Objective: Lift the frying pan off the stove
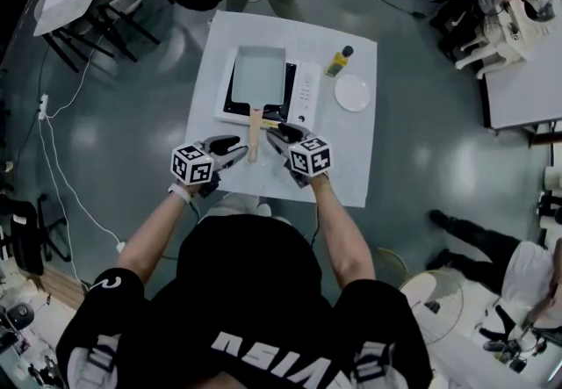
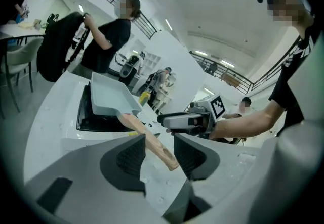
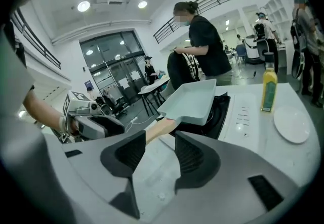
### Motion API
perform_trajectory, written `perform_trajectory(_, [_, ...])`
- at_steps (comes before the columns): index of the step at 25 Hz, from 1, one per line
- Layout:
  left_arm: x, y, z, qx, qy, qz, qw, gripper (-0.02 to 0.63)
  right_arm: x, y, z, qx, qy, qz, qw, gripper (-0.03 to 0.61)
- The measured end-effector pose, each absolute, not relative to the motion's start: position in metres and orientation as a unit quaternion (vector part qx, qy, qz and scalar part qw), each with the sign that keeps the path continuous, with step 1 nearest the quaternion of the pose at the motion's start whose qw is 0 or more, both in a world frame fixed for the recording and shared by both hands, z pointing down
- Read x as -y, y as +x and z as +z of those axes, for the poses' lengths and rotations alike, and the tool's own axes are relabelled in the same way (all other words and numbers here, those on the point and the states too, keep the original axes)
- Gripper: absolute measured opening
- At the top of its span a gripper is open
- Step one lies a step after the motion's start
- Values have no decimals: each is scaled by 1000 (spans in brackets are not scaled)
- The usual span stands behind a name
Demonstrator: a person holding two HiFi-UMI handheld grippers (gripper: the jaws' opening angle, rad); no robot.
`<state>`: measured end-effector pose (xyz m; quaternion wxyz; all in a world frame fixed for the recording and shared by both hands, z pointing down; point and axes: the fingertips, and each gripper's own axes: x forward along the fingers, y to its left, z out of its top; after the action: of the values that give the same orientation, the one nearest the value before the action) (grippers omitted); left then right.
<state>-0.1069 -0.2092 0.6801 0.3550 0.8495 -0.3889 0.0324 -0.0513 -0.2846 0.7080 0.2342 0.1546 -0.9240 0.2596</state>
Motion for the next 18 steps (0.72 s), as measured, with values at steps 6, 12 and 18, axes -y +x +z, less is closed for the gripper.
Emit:
perform_trajectory(6, [212,-94,700,352,849,35,393,215,278,-73,721,914,98,318,235,236])
perform_trajectory(12, [217,-79,711,325,846,28,421,255,274,-88,725,898,57,373,227,287])
perform_trajectory(18, [223,-68,717,300,847,23,439,256,274,-101,732,882,24,413,227,291])
